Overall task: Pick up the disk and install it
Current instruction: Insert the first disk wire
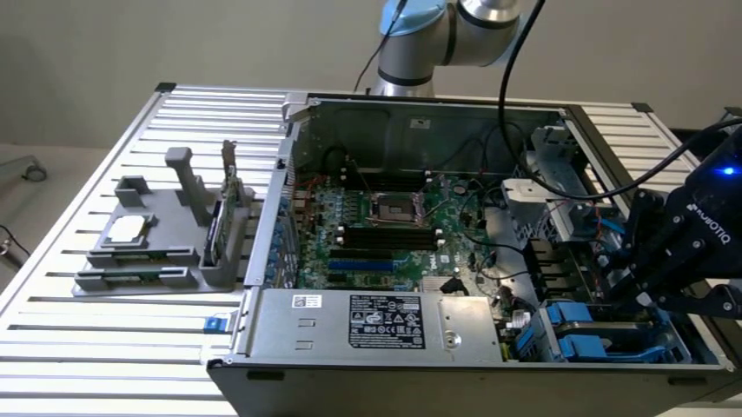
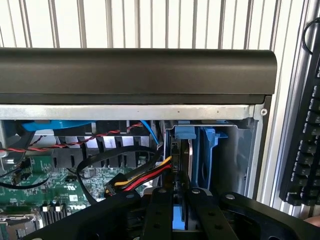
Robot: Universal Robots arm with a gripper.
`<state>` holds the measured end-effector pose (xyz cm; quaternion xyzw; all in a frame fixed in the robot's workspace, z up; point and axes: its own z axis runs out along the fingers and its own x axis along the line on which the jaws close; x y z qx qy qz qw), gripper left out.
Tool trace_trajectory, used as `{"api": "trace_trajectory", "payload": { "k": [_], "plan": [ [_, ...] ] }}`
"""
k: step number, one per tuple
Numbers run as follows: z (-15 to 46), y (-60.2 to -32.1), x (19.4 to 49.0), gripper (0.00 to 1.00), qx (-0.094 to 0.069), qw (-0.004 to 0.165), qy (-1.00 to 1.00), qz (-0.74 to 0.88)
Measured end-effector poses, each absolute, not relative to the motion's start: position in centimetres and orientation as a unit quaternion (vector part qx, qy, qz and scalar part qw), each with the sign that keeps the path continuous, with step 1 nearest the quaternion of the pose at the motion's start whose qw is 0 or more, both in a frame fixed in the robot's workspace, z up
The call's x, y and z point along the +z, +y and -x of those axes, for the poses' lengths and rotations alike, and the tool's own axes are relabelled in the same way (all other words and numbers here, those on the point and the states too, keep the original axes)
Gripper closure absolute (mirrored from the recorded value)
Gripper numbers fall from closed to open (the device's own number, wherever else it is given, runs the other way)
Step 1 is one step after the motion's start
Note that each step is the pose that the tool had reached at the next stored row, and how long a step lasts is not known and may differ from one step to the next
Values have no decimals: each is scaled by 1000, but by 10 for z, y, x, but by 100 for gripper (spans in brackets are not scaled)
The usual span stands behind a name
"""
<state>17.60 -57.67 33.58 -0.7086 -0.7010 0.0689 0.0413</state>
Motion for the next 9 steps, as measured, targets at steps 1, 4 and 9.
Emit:
{"api": "trace_trajectory", "payload": {
  "k": [1,4,9],
  "plan": [
    [-176,-577,336,83,69,41,-701,709],
    [-177,-577,335,83,68,42,-701,709],
    [-178,-577,335,83,67,43,-701,709]
  ]
}}
